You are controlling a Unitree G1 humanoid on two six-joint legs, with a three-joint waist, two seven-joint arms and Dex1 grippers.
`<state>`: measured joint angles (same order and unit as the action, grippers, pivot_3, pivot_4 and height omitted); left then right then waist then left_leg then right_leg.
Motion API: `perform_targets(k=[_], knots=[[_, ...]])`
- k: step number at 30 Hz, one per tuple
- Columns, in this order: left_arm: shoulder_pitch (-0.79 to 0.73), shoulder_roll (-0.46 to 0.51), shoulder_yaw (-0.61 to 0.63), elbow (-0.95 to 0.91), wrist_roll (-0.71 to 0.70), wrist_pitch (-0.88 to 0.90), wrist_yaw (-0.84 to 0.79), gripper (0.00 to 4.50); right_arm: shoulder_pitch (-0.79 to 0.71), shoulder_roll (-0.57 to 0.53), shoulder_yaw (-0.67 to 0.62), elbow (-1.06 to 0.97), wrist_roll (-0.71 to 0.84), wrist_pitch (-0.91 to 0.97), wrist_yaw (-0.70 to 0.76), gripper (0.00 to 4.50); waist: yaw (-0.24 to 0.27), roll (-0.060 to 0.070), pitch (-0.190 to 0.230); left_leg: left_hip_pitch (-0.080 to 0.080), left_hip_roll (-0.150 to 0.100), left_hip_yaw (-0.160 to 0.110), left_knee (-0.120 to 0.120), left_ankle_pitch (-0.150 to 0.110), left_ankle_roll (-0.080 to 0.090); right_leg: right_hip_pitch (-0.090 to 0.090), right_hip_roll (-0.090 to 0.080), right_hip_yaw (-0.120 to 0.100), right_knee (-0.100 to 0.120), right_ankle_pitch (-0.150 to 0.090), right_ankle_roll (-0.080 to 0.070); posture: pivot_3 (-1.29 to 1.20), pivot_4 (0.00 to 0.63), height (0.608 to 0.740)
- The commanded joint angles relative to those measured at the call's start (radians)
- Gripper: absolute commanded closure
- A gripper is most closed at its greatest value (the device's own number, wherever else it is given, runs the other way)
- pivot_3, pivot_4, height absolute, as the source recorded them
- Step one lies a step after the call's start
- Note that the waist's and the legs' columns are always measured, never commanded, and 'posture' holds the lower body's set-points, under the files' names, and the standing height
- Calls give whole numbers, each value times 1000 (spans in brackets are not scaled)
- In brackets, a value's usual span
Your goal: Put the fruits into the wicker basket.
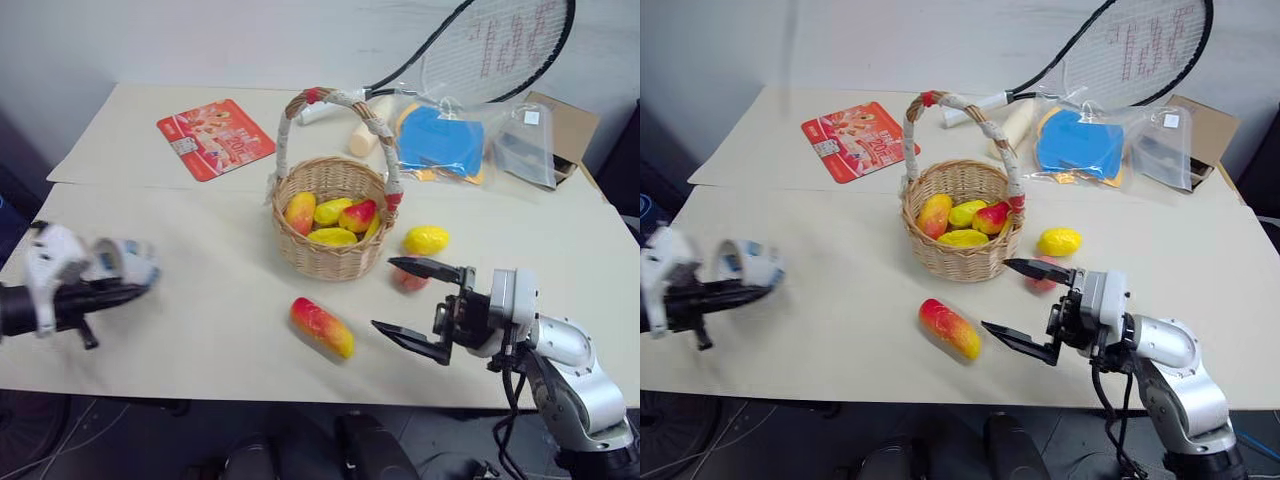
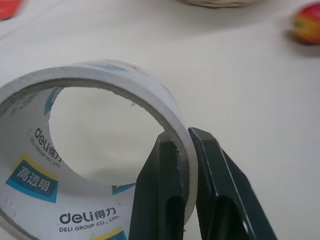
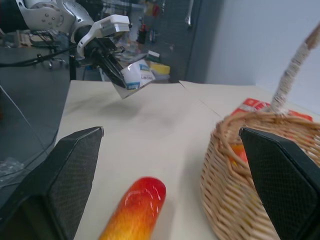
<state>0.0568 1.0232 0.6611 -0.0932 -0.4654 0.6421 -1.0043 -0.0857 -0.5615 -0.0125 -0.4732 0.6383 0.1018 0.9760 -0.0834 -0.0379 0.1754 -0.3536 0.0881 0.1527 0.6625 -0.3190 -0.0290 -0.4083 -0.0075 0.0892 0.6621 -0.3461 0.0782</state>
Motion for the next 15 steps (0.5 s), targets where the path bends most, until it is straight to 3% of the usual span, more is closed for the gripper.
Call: perform_targets(k=[1,3,6,13,15], knots=[[15,-43,70,169,9,-22,45,4491,-34,21,41,-25,-16,22,-22,0,1,0,0,0,-1,0,0,0,0,0,0,0,0,0,0,0,150,740],[22,-45,51,232,37,-79,43,4491,-48,24,55,-14,-38,28,-29,0,2,-2,-1,-1,0,0,0,0,0,0,-1,-1,-1,0,0,0,150,740],[-18,-48,39,342,32,-141,30,3578,-70,17,77,6,-78,38,-30,0,4,-6,-2,-2,0,0,0,0,1,-1,-2,-3,-1,0,0,0,150,740],[-19,-15,94,313,-8,-210,-43,1427,-9,-70,-12,13,-69,45,15,0,6,-8,-3,-2,1,0,0,-2,0,-1,-3,-5,-1,-1,-1,0,150,740],[-3,-3,110,273,-21,-253,-93,1158,30,-90,-59,14,-42,28,47,0,3,-8,-3,-2,1,0,-1,-2,0,-1,-3,-5,-1,-1,-2,0,150,740]])
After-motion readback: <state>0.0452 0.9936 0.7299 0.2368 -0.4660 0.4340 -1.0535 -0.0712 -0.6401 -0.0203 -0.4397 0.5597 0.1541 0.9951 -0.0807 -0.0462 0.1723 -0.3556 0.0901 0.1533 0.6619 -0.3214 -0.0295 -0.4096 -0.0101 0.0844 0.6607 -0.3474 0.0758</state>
